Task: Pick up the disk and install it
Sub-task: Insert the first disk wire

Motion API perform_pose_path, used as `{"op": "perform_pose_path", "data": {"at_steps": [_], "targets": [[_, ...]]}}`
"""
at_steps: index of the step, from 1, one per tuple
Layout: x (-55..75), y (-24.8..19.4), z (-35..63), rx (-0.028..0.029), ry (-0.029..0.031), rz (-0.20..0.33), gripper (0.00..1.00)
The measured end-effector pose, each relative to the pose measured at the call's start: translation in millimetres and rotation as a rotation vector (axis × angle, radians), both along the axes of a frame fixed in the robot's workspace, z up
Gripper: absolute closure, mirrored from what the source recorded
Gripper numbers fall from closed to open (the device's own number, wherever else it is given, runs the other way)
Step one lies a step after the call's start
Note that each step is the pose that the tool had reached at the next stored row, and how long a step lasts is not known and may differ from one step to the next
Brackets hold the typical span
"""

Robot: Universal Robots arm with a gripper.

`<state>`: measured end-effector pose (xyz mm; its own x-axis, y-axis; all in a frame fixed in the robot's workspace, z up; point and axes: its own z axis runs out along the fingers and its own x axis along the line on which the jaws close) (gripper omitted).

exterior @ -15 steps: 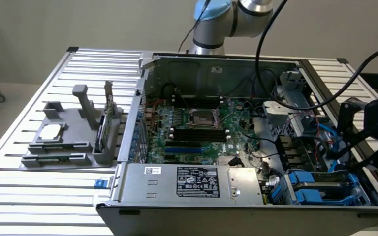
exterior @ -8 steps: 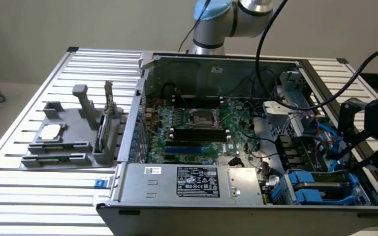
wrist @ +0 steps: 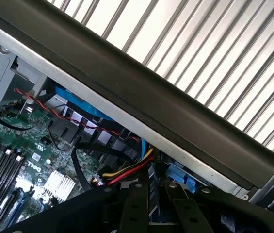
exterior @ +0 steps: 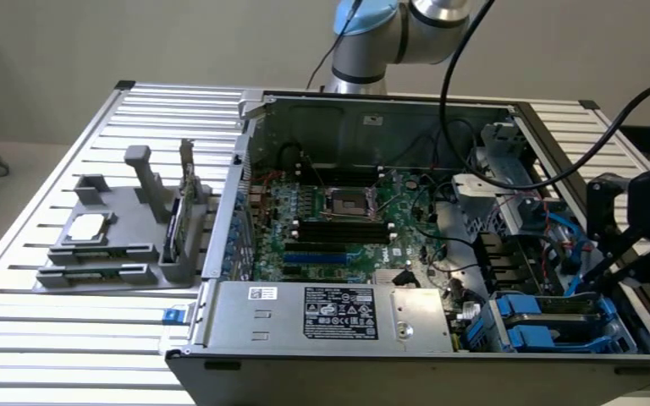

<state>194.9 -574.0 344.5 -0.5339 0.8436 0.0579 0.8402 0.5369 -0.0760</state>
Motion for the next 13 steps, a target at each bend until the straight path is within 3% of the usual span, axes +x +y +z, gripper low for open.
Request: {"op": "perform_pose_path", "data": {"at_steps": [5, 6, 8, 13], "targets": [[0.0, -1.2, 0.8, -0.0001, 0.0002, 0.0, 0.82], [0.0, -1.4, 0.8, -0.0002, 0.0002, 0.0, 0.89], [0.1, -2.0, 0.8, -0.0002, 0.0002, 0.0, 0.89], [0.0, -2.3, 0.8, -0.0001, 0.0002, 0.0, 0.76]]}}
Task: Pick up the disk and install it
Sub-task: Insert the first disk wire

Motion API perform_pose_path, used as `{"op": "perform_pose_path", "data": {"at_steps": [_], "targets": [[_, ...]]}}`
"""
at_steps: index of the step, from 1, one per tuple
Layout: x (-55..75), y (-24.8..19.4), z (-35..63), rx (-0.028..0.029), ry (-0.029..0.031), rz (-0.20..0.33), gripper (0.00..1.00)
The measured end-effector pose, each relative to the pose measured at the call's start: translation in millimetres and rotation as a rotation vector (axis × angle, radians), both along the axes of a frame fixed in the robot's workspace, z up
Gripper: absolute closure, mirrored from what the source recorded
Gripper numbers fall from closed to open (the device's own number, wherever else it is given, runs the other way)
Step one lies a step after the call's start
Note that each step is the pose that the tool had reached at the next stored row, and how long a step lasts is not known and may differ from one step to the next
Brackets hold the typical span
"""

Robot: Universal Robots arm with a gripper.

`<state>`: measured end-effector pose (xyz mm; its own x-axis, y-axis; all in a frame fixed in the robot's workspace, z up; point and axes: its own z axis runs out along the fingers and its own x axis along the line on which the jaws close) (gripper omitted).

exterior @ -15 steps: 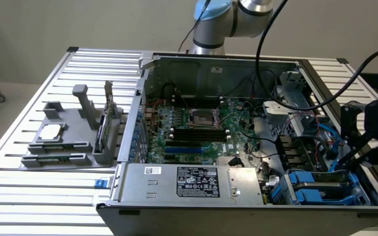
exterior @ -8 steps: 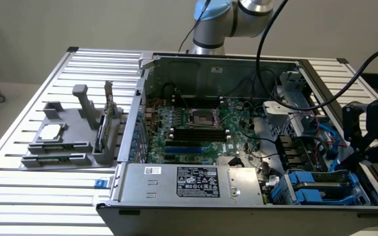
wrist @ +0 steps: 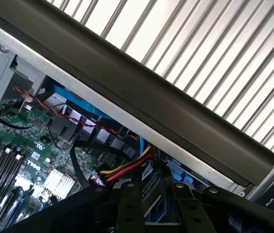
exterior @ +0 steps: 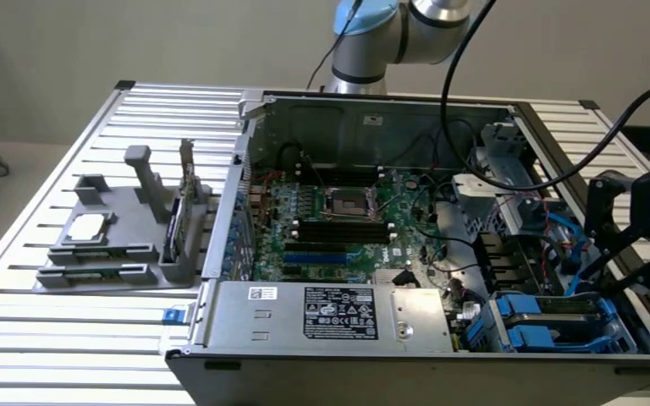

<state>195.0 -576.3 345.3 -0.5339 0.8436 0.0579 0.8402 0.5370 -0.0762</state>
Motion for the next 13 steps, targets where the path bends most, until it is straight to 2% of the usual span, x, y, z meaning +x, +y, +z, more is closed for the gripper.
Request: {"op": "perform_pose_path", "data": {"at_steps": [1, 13], "targets": [[0.0, -0.1, 0.1, -0.0001, 0.0, 0.0, 0.69], [0.0, -1.0, -6.4, -0.0006, 0.0, 0.0, 0.69]]}}
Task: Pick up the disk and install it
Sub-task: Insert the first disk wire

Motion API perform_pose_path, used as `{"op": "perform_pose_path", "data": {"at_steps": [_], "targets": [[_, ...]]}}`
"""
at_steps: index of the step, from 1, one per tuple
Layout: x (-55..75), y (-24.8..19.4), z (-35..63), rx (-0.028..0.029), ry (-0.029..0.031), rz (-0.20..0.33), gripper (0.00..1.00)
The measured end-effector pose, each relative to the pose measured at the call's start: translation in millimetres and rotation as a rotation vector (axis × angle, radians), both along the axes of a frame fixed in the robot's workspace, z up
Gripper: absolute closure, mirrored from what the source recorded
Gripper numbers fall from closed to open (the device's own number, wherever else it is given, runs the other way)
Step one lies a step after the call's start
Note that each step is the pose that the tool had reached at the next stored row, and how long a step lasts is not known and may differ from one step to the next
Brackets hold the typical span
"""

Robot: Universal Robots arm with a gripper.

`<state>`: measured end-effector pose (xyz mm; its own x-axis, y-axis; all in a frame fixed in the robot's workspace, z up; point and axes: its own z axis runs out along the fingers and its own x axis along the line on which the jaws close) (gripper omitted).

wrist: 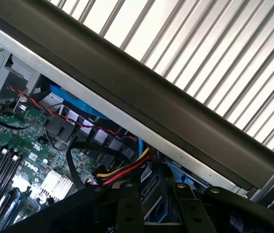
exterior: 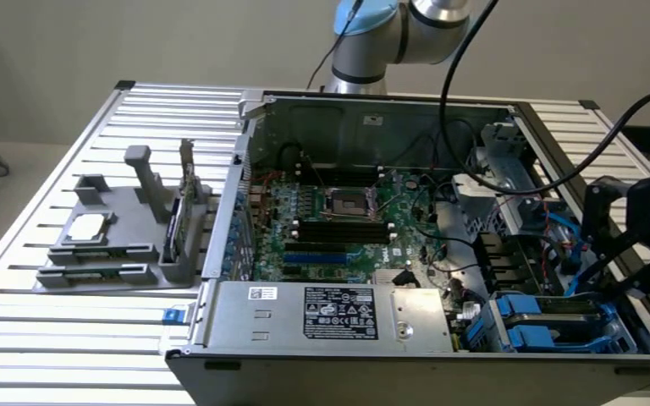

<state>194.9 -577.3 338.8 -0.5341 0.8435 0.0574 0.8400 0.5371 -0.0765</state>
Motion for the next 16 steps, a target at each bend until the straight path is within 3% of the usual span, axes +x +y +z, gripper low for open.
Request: {"op": "perform_pose_path", "data": {"at_steps": [3, 7, 16], "targets": [[0.0, 0.0, -0.5, -0.002, 0.0, 0.0, 0.69], [0.0, 0.9, -0.6, -0.0105, 0.0001, 0.001, 0.69], [-0.2, 6.8, -0.6, -0.0235, 0.0058, 0.001, 0.69]]}}
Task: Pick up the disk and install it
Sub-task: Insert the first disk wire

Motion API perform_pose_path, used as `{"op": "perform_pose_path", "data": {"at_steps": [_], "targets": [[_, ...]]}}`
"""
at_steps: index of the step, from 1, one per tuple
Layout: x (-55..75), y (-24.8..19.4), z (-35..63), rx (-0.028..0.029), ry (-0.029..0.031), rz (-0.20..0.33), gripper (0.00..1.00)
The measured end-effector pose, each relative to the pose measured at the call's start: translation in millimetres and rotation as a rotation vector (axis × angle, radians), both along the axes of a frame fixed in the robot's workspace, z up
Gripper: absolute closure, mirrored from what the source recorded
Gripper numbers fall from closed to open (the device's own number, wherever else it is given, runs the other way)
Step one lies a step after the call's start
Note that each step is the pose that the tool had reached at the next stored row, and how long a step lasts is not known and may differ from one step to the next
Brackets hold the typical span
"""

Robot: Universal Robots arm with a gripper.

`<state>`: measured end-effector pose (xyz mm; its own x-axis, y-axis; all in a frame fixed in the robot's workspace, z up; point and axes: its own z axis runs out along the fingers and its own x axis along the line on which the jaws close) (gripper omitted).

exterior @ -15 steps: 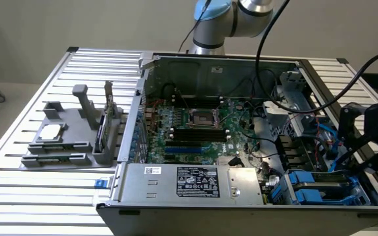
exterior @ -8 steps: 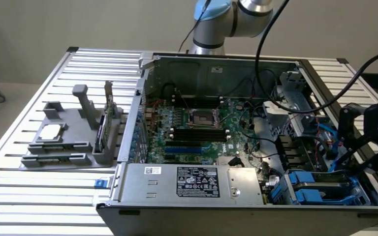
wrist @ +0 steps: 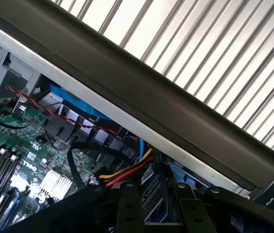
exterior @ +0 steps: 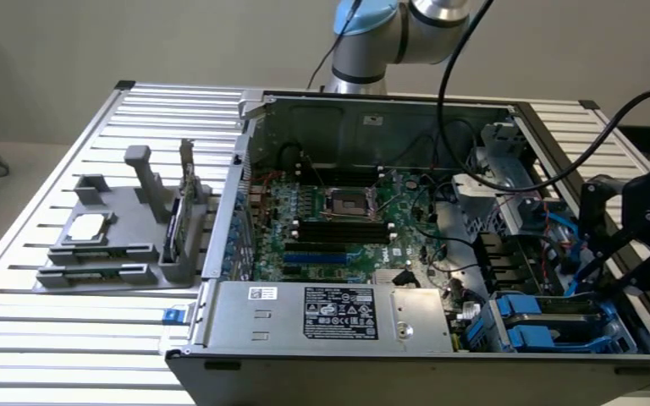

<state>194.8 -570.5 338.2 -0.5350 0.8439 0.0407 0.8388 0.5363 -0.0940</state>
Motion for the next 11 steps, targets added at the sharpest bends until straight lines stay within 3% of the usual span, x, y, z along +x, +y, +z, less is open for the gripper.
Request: {"op": "perform_pose_path", "data": {"at_steps": [3, 7, 11], "targets": [[0.0, 1.6, 0.0, -0.0038, 0.005, 0.0, 0.69], [0.0, 1.8, 0.1, -0.0073, 0.0175, 0.001, 0.69], [0.0, 1.8, -1.3, -0.007, 0.0208, 0.006, 0.69]]}}
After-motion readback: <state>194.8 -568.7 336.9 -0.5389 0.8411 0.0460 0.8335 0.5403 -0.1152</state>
